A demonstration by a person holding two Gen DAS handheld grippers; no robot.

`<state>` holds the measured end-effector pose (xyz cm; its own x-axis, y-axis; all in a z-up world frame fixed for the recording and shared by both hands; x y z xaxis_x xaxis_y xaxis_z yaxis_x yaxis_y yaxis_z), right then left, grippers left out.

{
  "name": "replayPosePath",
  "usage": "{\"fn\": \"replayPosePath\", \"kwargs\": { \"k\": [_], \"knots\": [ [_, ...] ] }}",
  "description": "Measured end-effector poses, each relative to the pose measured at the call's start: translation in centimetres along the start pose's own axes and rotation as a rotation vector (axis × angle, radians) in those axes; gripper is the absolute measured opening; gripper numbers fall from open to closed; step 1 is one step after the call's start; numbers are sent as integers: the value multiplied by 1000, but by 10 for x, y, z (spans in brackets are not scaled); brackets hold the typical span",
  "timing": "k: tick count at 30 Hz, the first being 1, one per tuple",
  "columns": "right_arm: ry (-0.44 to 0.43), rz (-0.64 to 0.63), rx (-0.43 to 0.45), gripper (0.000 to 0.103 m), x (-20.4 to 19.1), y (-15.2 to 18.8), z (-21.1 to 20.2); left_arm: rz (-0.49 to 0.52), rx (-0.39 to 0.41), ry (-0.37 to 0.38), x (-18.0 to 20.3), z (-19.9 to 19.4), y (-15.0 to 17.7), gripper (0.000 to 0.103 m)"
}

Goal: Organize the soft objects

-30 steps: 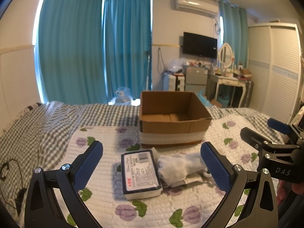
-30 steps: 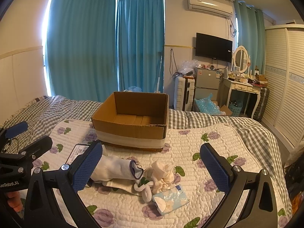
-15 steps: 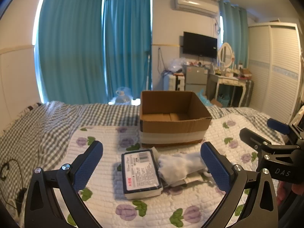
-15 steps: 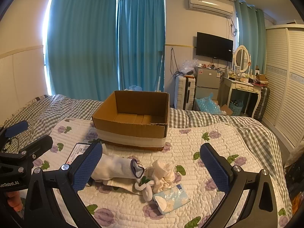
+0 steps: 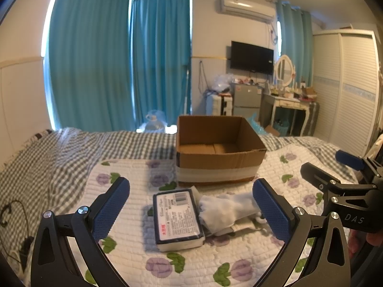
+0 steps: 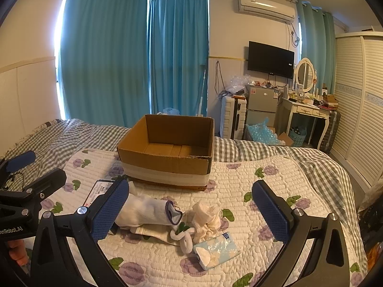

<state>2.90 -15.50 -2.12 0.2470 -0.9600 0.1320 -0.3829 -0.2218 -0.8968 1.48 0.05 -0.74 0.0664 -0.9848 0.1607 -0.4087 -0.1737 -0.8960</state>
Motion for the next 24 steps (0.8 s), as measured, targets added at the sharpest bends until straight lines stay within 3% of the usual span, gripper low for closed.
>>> {"fn": "replayPosePath", "kwargs": {
  "k": [18, 24],
  "knots": [
    [23, -20, 2, 103, 3, -3, -5, -4, 10, 8, -1, -2, -4, 103],
    [27, 12, -104, 103, 22, 17, 19, -20, -41, -28, -9, 15, 7, 103]
  ]
}}
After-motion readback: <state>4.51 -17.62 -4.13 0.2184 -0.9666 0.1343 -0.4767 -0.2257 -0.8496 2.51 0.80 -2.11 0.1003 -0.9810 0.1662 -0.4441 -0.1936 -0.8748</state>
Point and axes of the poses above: each gripper's, at about its wrist camera, not at the fingertips, and z roughly the way its jaws point, x to its right, y to its underside, the point moved 2 cm from there along z, roughly the way its jaws point, and after that the axes turned 9 degrees about -z, right-handed, at the moved point
